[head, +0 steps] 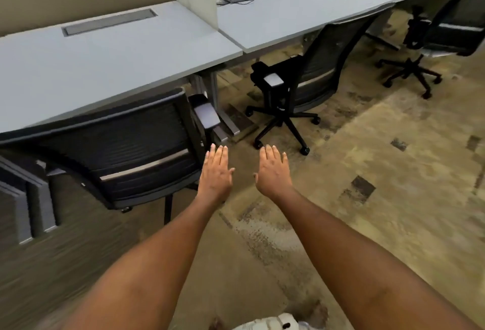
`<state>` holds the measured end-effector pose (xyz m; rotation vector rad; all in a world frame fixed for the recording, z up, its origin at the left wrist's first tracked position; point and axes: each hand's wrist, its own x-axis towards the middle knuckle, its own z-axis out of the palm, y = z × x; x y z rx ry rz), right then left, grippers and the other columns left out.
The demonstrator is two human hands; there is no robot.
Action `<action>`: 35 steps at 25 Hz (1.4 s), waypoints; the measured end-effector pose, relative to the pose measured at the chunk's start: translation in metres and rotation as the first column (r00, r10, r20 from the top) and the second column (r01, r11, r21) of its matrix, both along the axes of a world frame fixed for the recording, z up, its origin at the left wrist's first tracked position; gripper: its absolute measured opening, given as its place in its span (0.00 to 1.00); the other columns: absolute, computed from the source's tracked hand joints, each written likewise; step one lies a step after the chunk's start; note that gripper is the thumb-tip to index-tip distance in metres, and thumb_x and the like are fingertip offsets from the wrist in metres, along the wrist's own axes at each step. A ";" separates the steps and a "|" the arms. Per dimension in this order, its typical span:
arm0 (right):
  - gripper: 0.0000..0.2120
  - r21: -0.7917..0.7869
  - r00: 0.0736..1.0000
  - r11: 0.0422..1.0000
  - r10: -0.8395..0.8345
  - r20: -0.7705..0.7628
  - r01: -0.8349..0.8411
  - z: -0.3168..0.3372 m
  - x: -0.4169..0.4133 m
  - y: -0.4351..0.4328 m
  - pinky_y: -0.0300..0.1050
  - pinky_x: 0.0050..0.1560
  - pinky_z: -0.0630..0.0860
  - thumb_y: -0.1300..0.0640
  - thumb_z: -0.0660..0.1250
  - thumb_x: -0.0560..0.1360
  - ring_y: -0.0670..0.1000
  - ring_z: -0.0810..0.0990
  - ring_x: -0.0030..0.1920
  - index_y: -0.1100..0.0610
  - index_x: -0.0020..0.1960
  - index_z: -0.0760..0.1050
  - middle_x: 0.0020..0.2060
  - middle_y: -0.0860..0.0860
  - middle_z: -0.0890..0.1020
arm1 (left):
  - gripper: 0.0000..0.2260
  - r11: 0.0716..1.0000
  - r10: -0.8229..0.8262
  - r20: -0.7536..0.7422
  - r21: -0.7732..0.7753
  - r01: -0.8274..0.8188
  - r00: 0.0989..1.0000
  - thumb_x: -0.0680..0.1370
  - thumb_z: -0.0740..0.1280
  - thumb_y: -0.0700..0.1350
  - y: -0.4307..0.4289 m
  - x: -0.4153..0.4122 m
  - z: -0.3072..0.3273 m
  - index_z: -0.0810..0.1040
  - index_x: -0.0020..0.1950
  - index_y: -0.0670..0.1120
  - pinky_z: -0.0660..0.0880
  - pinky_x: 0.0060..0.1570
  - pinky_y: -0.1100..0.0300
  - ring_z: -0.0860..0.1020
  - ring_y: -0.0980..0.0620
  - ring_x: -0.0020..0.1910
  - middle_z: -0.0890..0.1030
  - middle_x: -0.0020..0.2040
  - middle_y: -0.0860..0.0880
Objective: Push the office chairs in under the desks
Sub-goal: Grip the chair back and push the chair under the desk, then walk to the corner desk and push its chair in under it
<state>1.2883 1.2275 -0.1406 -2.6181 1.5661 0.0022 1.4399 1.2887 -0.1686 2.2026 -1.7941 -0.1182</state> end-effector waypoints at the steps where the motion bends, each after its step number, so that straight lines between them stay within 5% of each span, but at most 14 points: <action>1: 0.35 0.000 1.000 1.000 -0.008 0.001 0.008 -0.002 -0.021 -0.009 0.60 0.76 0.52 0.48 0.62 0.80 0.57 0.49 0.78 0.60 0.79 0.50 0.78 0.57 0.55 | 0.30 1.000 0.002 0.012 0.019 -0.002 1.000 0.81 0.59 0.49 -0.009 -0.018 -0.003 0.50 0.78 0.39 0.42 0.77 0.51 0.45 0.44 0.79 0.54 0.79 0.42; 10: 0.35 0.043 0.998 0.997 -0.059 0.003 0.059 -0.008 -0.228 -0.106 0.59 0.74 0.58 0.48 0.65 0.78 0.57 0.56 0.76 0.59 0.78 0.54 0.76 0.57 0.60 | 0.33 0.993 0.010 -0.011 0.114 -0.009 1.000 0.81 0.57 0.55 -0.110 -0.232 -0.021 0.46 0.78 0.40 0.38 0.75 0.53 0.42 0.45 0.78 0.49 0.80 0.43; 17: 0.30 0.119 0.964 0.957 -0.264 -0.034 0.266 -0.008 -0.390 -0.205 0.56 0.67 0.64 0.51 0.66 0.77 0.58 0.65 0.69 0.58 0.73 0.59 0.69 0.57 0.67 | 0.34 0.966 -0.198 0.048 0.178 0.186 0.979 0.81 0.54 0.58 -0.240 -0.382 -0.024 0.46 0.78 0.40 0.42 0.77 0.51 0.43 0.44 0.78 0.50 0.79 0.43; 25: 0.34 0.191 0.838 0.819 -0.544 -0.042 0.541 -0.019 -0.552 -0.355 0.59 0.72 0.60 0.53 0.68 0.77 0.60 0.57 0.75 0.59 0.76 0.55 0.75 0.59 0.58 | 0.33 0.874 -0.420 -0.018 0.260 0.410 0.907 0.81 0.55 0.58 -0.430 -0.550 -0.055 0.49 0.77 0.38 0.46 0.77 0.47 0.47 0.40 0.78 0.54 0.78 0.40; 35: 0.28 0.236 0.656 0.618 -0.740 -0.148 0.750 -0.006 -0.718 -0.563 0.57 0.66 0.66 0.52 0.68 0.77 0.60 0.66 0.69 0.58 0.72 0.62 0.69 0.59 0.67 | 0.32 0.756 -0.637 -0.016 0.187 0.628 0.771 0.81 0.56 0.58 -0.697 -0.727 -0.025 0.54 0.76 0.38 0.51 0.76 0.48 0.53 0.40 0.77 0.59 0.76 0.39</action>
